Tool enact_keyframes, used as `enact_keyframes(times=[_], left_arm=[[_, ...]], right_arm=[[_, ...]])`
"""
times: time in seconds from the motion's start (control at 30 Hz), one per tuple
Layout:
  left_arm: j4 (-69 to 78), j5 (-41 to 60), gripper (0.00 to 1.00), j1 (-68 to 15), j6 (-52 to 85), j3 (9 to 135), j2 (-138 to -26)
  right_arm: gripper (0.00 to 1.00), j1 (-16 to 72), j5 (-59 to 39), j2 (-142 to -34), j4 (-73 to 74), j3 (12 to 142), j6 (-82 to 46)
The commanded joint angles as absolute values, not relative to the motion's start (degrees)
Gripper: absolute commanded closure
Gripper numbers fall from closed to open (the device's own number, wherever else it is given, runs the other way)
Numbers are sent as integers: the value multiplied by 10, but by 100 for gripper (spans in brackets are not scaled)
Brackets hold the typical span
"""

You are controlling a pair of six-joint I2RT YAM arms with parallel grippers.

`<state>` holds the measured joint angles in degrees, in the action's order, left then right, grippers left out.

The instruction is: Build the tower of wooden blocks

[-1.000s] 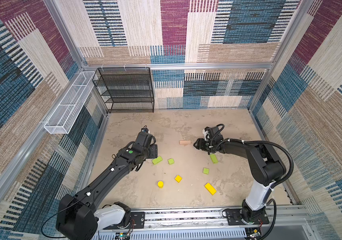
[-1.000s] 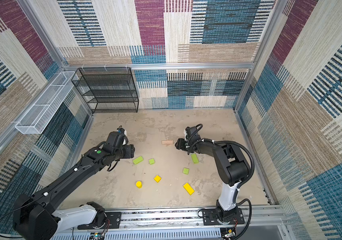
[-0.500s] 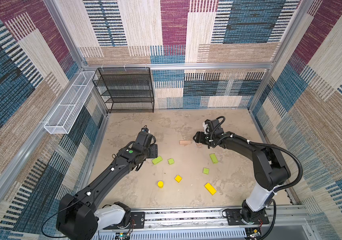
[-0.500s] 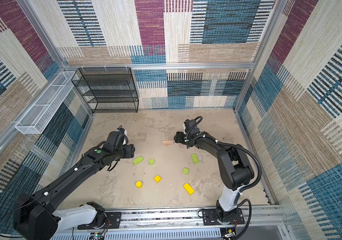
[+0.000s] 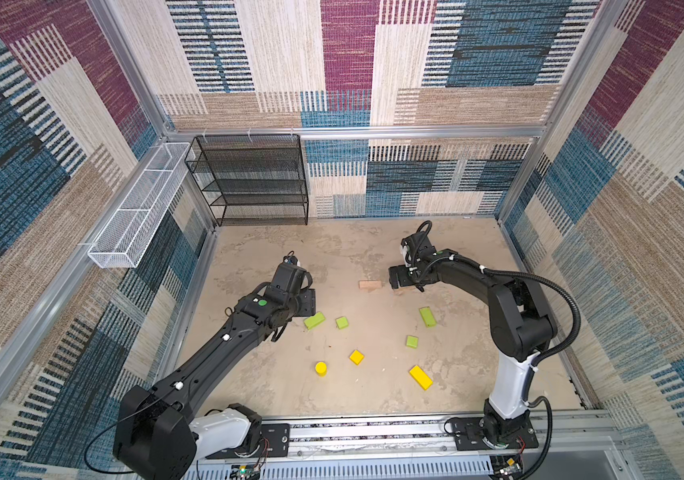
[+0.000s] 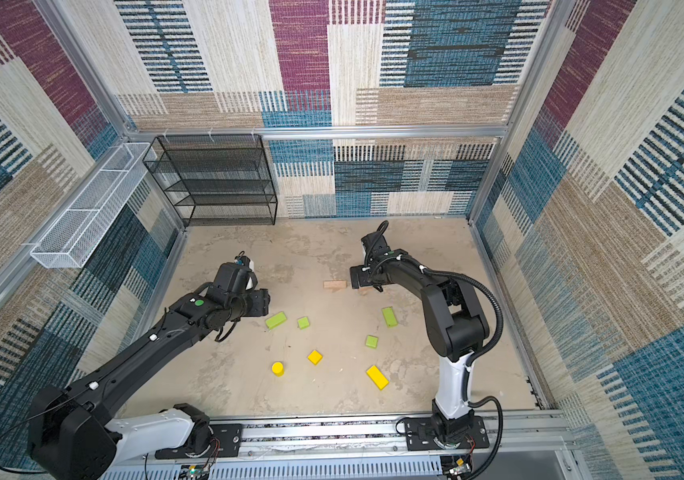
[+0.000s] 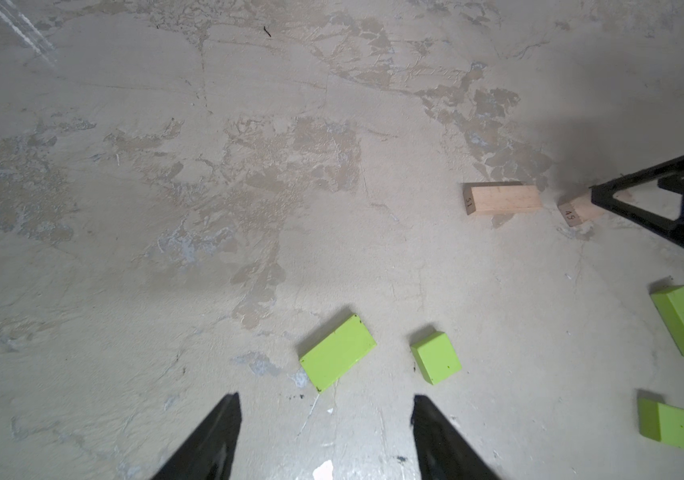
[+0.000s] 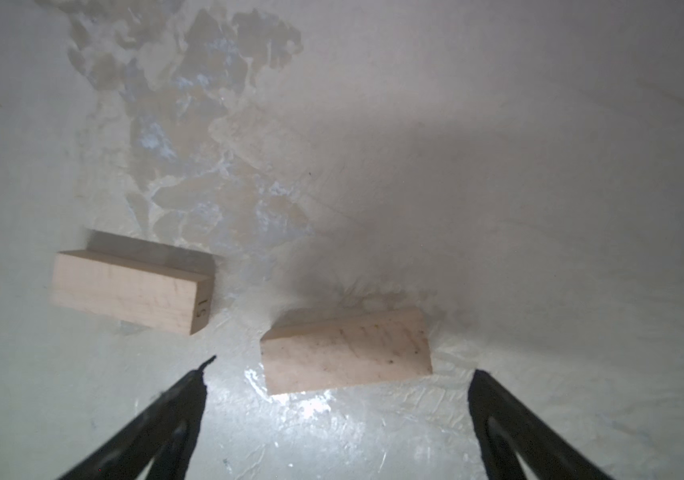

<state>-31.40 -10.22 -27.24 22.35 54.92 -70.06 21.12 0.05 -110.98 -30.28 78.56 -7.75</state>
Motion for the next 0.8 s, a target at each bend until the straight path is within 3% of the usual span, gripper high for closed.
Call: enact_keyframes(times=[0.0, 0.53, 0.77], left_arm=[[-321, -109, 30, -272, 229, 548, -694], [-324, -109, 30, -272, 233, 548, -693], [-324, -108, 30, -272, 233, 551, -698]], right_arm=[[1, 210, 0, -1123, -301, 800, -45], [0, 209, 4, -1173, -325, 826, -12], [13, 210, 19, -1177, -331, 817, -25]])
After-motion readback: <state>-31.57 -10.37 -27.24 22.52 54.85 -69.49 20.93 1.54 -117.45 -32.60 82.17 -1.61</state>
